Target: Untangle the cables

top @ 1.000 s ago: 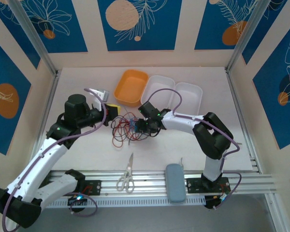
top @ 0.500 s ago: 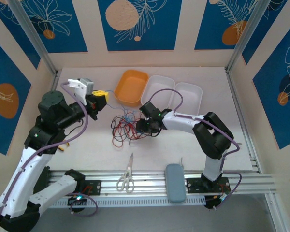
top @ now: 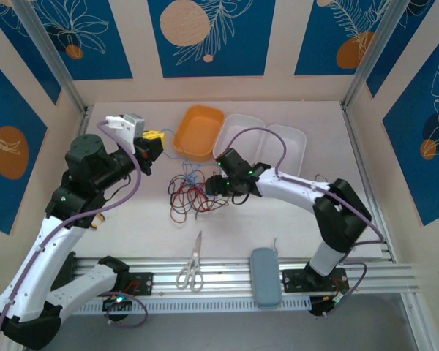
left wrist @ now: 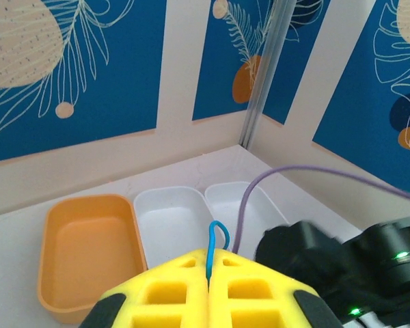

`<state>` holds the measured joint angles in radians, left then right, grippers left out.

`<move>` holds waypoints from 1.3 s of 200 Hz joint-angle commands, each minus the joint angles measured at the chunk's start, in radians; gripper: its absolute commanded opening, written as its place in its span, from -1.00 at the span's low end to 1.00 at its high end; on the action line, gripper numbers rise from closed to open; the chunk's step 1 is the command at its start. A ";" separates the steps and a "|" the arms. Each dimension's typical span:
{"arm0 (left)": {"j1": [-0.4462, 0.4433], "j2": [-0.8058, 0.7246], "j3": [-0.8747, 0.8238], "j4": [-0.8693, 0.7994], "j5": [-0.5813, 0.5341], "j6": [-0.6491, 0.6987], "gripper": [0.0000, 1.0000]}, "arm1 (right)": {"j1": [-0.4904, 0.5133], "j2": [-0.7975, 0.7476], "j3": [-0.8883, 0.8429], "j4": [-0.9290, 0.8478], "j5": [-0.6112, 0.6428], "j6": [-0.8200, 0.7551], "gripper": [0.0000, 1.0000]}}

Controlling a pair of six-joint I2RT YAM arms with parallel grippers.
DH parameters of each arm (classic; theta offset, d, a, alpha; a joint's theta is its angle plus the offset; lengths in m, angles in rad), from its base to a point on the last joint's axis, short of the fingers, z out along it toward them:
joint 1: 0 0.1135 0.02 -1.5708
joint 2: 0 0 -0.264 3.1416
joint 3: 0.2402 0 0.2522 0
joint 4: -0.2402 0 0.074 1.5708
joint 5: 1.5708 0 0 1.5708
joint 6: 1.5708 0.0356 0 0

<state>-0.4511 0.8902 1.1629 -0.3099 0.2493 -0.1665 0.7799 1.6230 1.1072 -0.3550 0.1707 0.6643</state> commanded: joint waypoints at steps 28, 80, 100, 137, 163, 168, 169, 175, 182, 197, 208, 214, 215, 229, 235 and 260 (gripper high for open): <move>-0.006 0.017 -0.028 0.019 0.019 -0.006 -1.00 | 0.049 -0.207 -0.032 -0.083 0.064 -0.088 0.43; -0.008 0.069 -0.032 -0.013 0.115 -0.004 -1.00 | 0.085 -0.422 -0.047 0.001 0.016 -0.187 0.41; -0.008 0.085 -0.038 0.001 0.153 -0.019 -1.00 | 0.102 -0.454 -0.033 0.066 -0.013 -0.228 0.41; -0.007 0.102 -0.043 0.030 0.216 -0.047 -1.00 | 0.129 -0.405 0.030 0.143 -0.023 -0.284 0.33; -0.008 0.105 -0.049 0.053 0.258 -0.070 -1.00 | 0.136 -0.332 0.096 0.170 -0.043 -0.314 0.28; -0.007 0.105 -0.054 0.060 0.265 -0.074 -1.00 | 0.136 -0.318 0.108 0.176 -0.043 -0.318 0.27; -0.007 0.105 -0.056 0.061 0.266 -0.075 -1.00 | 0.136 -0.316 0.109 0.176 -0.043 -0.319 0.27; -0.008 0.105 -0.060 0.068 0.272 -0.080 -1.00 | 0.137 -0.299 0.120 0.185 -0.043 -0.323 0.26; -0.008 0.105 -0.064 0.075 0.279 -0.088 -1.00 | 0.137 -0.284 0.134 0.193 -0.041 -0.326 0.25; -0.007 0.105 -0.072 0.085 0.298 -0.096 -1.00 | 0.134 -0.249 0.157 0.207 -0.034 -0.331 0.22; -0.008 0.104 -0.073 0.087 0.317 -0.099 -1.00 | 0.134 -0.224 0.171 0.219 -0.029 -0.333 0.18; -0.008 0.104 -0.074 0.086 0.325 -0.098 -1.00 | 0.133 -0.213 0.176 0.222 -0.016 -0.333 0.14; -0.008 0.103 -0.074 0.087 0.326 -0.098 -1.00 | 0.133 -0.210 0.176 0.222 -0.014 -0.332 0.13; -0.008 0.096 -0.079 0.088 0.338 -0.096 -1.00 | 0.131 -0.189 0.185 0.219 0.028 -0.314 0.02; -0.008 0.090 -0.081 0.088 0.339 -0.094 -1.00 | 0.128 -0.183 0.186 0.218 0.042 -0.303 0.00; -0.008 0.070 -0.090 0.077 0.335 -0.072 -1.00 | 0.114 -0.192 0.150 0.240 0.065 -0.259 -0.24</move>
<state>-0.4519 0.9939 1.0832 -0.2615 0.5465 -0.2531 0.9062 1.4395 1.2621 -0.1581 0.1883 0.3710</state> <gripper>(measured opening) 0.059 0.444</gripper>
